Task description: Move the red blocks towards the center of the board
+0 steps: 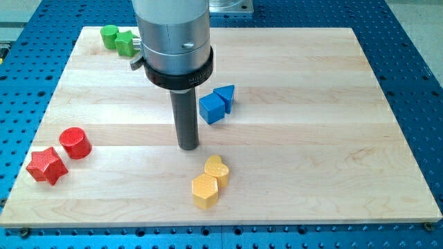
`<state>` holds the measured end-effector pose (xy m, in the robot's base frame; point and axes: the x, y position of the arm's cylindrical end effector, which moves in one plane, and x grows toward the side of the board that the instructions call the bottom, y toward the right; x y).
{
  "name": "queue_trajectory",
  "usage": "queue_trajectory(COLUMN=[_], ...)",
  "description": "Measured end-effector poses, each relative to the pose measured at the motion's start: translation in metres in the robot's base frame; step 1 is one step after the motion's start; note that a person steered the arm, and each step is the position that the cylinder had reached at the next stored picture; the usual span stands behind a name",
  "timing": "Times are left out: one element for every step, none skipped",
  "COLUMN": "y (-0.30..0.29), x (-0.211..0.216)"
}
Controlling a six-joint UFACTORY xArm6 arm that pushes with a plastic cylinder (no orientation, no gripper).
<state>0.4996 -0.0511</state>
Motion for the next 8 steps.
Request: queue_trajectory(y=[0.000, -0.017, -0.048, -0.062, -0.114, -0.166, -0.196, -0.214], x=[0.000, 0.034, 0.074, 0.094, 0.117, 0.097, 0.091, 0.079])
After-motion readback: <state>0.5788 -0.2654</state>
